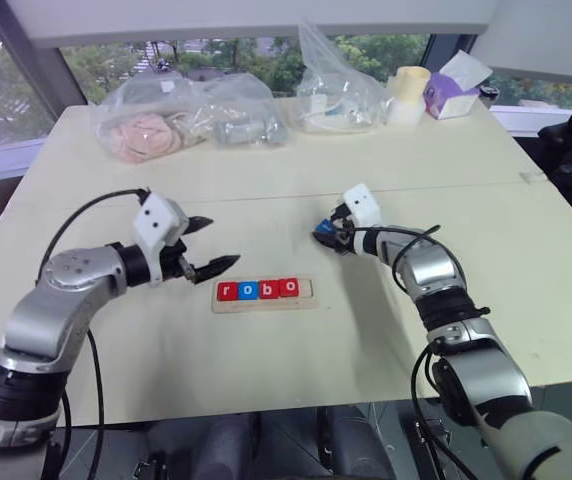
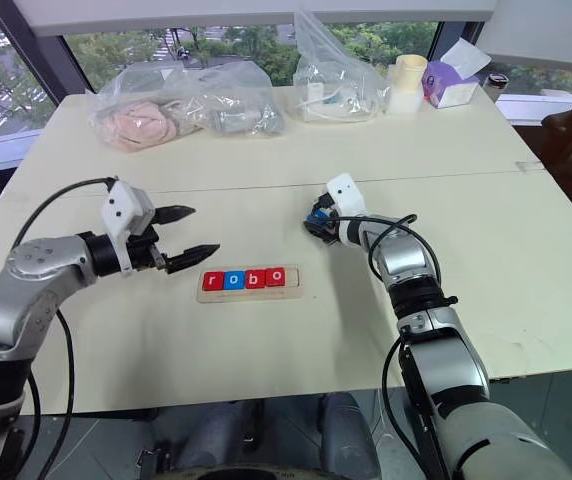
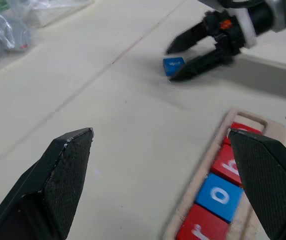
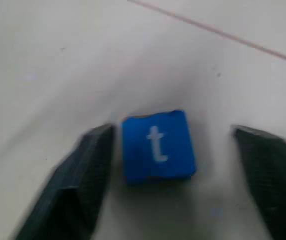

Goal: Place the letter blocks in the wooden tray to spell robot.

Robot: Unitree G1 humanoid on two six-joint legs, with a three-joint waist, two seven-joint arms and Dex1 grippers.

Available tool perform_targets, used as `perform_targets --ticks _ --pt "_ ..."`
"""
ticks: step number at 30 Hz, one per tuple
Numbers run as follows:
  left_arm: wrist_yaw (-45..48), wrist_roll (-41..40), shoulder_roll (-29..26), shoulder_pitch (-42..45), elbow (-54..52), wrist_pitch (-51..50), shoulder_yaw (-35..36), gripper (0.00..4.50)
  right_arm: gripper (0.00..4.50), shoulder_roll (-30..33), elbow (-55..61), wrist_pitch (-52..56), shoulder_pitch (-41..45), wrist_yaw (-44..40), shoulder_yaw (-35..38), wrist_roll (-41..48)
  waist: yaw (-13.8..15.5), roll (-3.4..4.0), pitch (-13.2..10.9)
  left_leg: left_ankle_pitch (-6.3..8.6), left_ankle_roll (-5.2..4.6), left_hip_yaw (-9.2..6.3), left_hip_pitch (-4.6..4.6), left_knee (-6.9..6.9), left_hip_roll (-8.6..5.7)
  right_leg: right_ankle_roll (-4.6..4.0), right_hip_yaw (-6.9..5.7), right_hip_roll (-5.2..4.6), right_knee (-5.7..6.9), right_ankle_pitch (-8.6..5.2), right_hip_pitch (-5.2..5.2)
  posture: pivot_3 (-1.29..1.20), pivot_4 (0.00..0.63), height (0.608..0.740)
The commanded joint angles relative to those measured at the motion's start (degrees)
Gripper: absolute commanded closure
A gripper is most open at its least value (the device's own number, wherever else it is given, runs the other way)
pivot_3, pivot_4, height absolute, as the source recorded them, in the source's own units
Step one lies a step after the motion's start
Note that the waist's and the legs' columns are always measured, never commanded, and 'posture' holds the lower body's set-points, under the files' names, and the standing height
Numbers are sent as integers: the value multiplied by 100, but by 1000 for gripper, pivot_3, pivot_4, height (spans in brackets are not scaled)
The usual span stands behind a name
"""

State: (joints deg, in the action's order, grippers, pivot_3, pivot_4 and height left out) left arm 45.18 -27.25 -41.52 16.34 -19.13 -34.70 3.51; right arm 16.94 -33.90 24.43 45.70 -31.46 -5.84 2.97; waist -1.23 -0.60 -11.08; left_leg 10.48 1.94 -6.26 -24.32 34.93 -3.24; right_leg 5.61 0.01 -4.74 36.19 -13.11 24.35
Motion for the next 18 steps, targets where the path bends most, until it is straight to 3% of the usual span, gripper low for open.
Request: perform_targets --ticks 1,2,8,12,15,18 --pt "-4 -117 -63 -25 -293 -39 201 0 2974 -42 56 -162 18 -51 -59 -76 5 0 0 0 0 -2 0 1 0 -1 0 1 1 0 0 0 150 740" --pt "-3 -119 -69 -32 -297 -43 202 0 3296 -48 62 -172 14 -55 -60 -86 7 0 0 0 0 -3 1 2 0 -2 0 2 1 0 -2 0 150 740" --pt "94 -396 -2 -15 -604 -280 56 0 3264 -87 1336 302 -332 709 317 -71 13 1 0 0 0 -4 2 -1 1 -3 0 3 0 0 -2 0 150 740" --pt "177 -762 59 -96 -938 -624 -72 0 3264 -521 3517 2570 -1166 1705 970 160 41 3 0 0 0 -12 -4 0 9 -3 1 1 1 -1 2 0 150 740" --pt "239 -901 33 -158 -1074 -761 -141 0 3264 -705 4498 3413 -1558 1999 1042 161 37 4 2 0 0 -15 -3 -2 8 -16 1 2 2 -8 2 0 150 740" --pt "334 -1165 90 -165 -1209 -977 -298 0 3264 -1087 6235 4625 -2332 2404 1066 125 40 7 2 0 0 -13 -2 -1 10 -25 1 2 2 -13 1 0 150 740"
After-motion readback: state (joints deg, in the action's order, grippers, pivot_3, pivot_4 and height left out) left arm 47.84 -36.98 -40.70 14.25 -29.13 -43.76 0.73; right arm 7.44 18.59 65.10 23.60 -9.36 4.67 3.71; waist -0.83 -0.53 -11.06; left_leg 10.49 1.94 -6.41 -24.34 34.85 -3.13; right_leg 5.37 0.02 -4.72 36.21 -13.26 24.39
